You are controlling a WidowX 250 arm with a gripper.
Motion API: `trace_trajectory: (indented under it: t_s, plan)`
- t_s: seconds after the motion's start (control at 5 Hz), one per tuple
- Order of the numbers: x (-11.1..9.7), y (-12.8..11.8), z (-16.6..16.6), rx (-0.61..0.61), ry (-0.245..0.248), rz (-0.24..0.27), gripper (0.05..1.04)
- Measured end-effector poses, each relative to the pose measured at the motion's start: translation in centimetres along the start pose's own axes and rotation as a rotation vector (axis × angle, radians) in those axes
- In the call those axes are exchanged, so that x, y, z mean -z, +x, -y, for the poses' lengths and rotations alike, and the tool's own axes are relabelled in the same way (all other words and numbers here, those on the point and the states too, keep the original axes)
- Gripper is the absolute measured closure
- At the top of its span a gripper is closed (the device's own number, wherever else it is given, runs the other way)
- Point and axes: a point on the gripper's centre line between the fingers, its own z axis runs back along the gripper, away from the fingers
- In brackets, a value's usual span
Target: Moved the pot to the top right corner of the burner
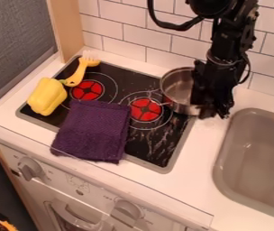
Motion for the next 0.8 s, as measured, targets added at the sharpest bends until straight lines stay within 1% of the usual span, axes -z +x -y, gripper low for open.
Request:
trace_trajectory:
  t_s: [0.2,0.4,0.6,0.8]
  plan:
    - [0.64,-0.04,0.44,-0.081,-0.013,0.019,0.196]
    - [0.5,-0.34,0.72,-0.311,0.003,-0.02,0.077]
    - [0.17,0.38,1.18,-0.395,-0.001,-0.003,0.081]
    - [0.2,0.57,1.11,-0.401,0.002,0.011,0.083]
